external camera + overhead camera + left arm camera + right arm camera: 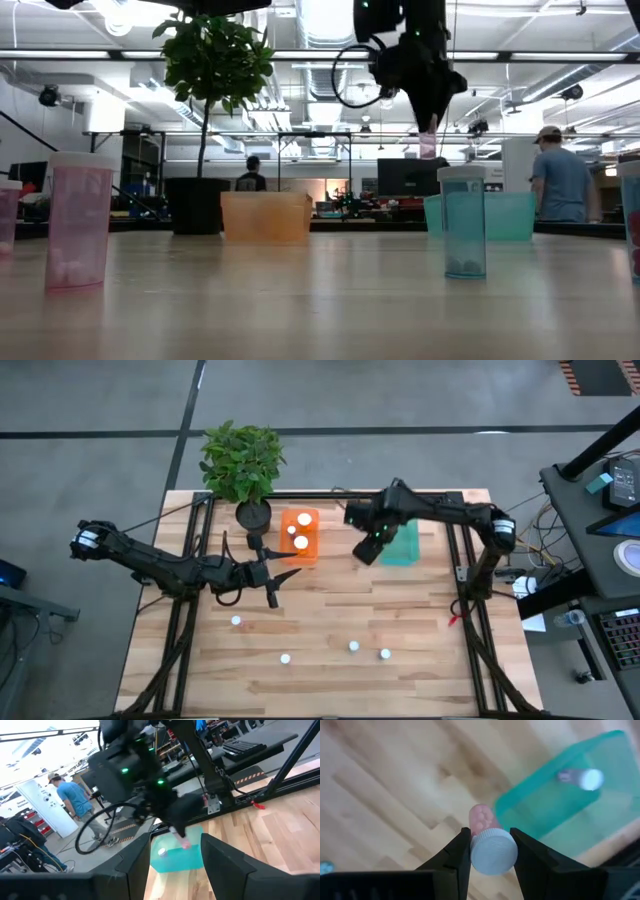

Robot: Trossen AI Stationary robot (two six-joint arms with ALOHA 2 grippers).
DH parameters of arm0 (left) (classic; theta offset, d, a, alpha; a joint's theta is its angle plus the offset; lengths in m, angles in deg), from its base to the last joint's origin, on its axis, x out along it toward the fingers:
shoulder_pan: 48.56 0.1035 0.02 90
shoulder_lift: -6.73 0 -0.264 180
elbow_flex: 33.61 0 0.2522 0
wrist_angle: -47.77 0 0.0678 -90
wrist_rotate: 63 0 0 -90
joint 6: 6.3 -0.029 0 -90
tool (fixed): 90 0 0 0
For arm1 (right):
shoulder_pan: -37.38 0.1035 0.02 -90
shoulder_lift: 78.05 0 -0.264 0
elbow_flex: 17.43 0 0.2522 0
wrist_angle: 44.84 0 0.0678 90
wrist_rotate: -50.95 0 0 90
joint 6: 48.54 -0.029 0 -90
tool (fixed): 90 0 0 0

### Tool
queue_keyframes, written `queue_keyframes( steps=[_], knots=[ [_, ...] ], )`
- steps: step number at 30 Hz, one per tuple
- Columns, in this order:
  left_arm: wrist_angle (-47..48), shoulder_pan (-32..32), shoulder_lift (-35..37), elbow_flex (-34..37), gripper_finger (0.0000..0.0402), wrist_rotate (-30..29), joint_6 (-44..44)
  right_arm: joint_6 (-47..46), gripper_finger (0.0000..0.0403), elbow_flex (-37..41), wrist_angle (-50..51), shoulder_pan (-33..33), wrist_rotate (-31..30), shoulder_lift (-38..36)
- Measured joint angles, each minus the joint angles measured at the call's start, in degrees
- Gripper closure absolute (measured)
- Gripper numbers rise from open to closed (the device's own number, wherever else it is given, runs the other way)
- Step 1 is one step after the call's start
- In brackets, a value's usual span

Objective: Pick and place medicine bottles into bin by pill shape (circle, oval)
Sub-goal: Put the top right pink tablet bottle into the green bin

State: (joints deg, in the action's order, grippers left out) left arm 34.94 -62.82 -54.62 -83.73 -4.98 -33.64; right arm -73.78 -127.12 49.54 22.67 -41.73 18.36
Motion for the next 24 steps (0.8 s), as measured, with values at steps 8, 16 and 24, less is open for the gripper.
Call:
queue_keyframes(
  steps=[8, 16, 24],
  knots=[
    [0.1, 0.0, -0.5, 0.1, 0.0244, 0.0, 0.1, 6.8, 0.0286, 3.3, -0.2, -9.4, 0.0, -2.3],
    [0.1, 0.0, -0.5, 0.1, 0.0244, 0.0, 0.2, 12.8, 0.0288, 6.3, -1.5, -14.8, 0.1, -2.6],
    [0.1, 0.0, -0.5, 0.1, 0.0244, 0.0, 0.2, 15.3, 0.0287, 13.4, -6.5, -18.2, 0.1, -5.4]
  ],
)
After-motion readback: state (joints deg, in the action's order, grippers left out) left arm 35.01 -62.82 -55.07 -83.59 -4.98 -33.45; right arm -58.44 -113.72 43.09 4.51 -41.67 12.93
